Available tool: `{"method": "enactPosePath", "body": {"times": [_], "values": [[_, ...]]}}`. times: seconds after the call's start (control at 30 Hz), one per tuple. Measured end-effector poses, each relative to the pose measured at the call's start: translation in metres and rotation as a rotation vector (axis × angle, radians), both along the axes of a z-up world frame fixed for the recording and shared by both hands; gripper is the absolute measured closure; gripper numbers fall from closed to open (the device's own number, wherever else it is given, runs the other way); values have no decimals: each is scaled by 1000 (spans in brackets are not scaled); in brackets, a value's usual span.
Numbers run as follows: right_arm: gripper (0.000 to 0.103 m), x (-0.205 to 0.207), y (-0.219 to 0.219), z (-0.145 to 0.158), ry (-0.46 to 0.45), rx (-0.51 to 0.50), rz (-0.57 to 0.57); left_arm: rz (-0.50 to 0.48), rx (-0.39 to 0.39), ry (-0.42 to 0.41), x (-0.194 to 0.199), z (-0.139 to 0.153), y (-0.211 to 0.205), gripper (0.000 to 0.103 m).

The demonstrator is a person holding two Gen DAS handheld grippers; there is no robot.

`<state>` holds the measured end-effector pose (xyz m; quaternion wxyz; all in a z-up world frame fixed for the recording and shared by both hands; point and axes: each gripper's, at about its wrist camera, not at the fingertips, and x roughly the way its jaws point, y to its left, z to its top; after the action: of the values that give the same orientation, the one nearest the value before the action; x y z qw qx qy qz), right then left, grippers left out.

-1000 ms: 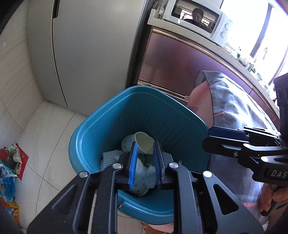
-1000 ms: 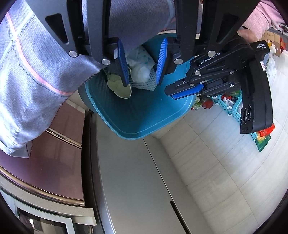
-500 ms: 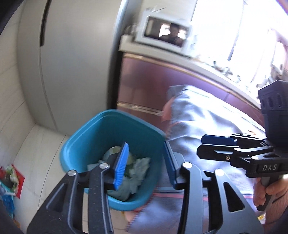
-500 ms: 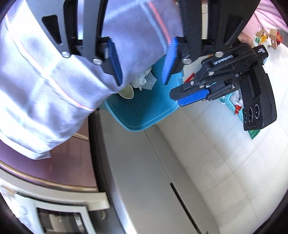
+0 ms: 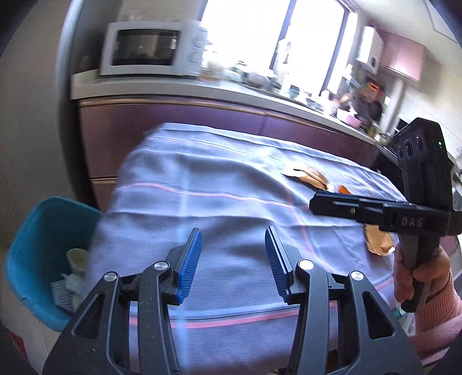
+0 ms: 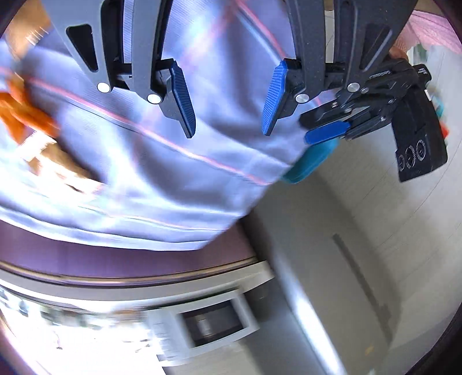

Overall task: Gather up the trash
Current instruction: 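Move both open tools back toward the table, then grasp the large gold foil bag with the left tool while the right tool grasps a small gold wrapper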

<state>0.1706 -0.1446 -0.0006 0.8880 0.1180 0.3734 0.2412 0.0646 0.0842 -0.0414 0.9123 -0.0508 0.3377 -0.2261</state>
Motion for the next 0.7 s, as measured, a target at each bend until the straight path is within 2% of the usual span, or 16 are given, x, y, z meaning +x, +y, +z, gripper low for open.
{"method": "enactPosePath", "body": {"times": [0.17,0.4,0.57,0.7], "values": [[58,-27,-74,-6,-2,5,-191,-131,3,20,-9,-4,-55,58],[58,-65,-151,-21,3,-20,-434,-278,-3,45,-14,-7,-116,58],[57,-77,-188,-44,65,30,-484,-350,14,66,-18,-11,-147,58],[59,-78,-189,-63,115,80,-460,-377,28,81,-21,-15,-160,58]]}}
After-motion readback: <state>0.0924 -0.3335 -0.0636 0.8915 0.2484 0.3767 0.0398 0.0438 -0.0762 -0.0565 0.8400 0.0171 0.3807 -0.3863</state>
